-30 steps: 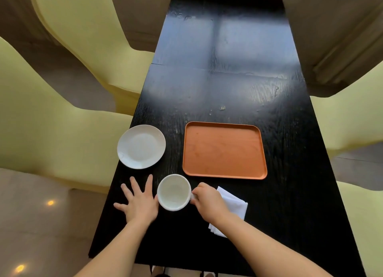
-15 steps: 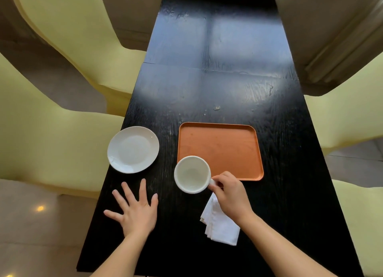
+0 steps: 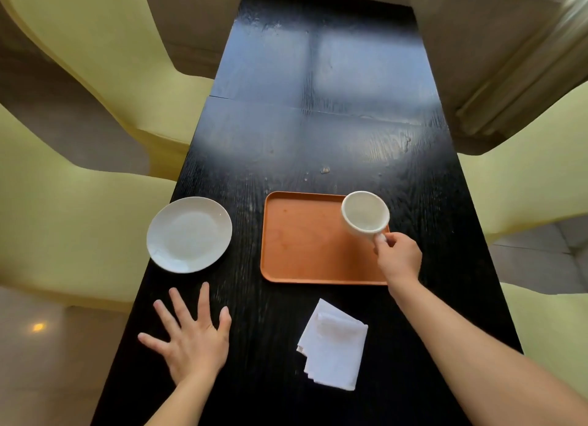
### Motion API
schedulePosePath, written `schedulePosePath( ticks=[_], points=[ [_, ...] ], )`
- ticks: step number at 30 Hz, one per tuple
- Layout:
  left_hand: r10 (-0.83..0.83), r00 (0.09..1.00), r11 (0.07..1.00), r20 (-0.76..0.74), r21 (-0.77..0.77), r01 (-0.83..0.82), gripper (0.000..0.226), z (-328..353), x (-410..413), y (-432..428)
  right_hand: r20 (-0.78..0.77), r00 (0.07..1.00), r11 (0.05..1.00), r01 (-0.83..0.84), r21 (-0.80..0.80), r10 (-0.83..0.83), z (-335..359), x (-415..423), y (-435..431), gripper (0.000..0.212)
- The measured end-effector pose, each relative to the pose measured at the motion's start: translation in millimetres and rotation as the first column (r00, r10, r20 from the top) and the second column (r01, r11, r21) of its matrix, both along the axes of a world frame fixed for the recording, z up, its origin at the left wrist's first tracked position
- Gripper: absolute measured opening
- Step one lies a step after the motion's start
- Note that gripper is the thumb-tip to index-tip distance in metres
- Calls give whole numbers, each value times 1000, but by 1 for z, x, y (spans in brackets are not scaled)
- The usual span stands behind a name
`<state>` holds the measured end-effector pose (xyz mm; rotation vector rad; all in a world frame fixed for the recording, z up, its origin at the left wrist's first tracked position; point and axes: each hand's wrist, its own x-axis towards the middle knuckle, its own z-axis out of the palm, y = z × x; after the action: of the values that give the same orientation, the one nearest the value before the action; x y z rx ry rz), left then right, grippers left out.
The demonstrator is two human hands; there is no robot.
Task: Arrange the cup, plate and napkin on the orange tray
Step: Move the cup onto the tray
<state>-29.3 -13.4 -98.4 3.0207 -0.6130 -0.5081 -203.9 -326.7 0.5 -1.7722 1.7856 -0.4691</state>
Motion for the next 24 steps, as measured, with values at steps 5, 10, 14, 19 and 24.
schedulePosePath(
  ticks=[5,10,14,19,24],
  points=[
    [7,1000,1000,14,-1,-7,70,-4,0,1,39,994,995,102,17,-102,-2,1,-17,22],
    [12,1000,1000,27,-26,-11,70,-7,0,2,57,983,985,172,14,-172,-3,2,-20,18],
    [12,1000,1000,29,-28,-11,70,-7,1,2,92,974,978,206,11,-207,-7,5,-20,14],
    [14,999,1000,39,-28,-12,70,-8,1,2,90,967,972,236,22,-237,-12,10,-20,13],
    [14,999,999,52,-32,-13,70,-9,0,1,98,966,971,234,44,-238,-17,12,-18,16]
  ],
)
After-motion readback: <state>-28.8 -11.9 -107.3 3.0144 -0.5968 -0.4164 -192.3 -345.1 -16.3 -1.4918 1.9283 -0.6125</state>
